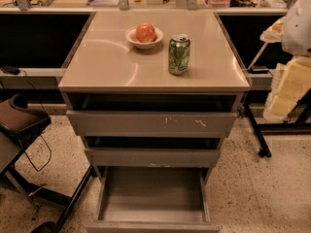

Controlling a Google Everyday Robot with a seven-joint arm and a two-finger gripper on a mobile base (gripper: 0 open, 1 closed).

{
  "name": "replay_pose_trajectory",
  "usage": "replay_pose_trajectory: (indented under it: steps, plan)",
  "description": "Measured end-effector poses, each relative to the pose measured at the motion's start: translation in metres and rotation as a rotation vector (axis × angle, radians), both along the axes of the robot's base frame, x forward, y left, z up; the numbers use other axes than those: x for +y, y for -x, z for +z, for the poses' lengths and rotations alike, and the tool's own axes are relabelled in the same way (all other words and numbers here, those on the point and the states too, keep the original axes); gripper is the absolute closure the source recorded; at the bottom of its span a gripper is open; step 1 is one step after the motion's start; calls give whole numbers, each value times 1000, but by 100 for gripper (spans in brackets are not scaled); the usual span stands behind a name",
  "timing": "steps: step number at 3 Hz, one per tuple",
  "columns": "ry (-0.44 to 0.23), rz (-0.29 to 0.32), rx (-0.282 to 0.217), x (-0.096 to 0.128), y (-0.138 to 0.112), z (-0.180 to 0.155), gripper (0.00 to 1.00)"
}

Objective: Place green can into bottom drawer

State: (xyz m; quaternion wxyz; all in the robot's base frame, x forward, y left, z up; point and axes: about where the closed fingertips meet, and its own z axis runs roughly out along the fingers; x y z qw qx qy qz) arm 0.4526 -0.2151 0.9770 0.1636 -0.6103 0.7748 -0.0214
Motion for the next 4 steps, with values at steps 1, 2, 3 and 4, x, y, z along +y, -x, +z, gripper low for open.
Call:
replay_pose_trajectory:
  steps: [1,2,3,4]
  plan:
    - [-123,95,0,6,-42,-4,0]
    - [-305,243,20,36,-94,-17,0]
    - [-473,331,-5,55,-142,-23,0]
    - [-588,377,-79,64,-177,-13,0]
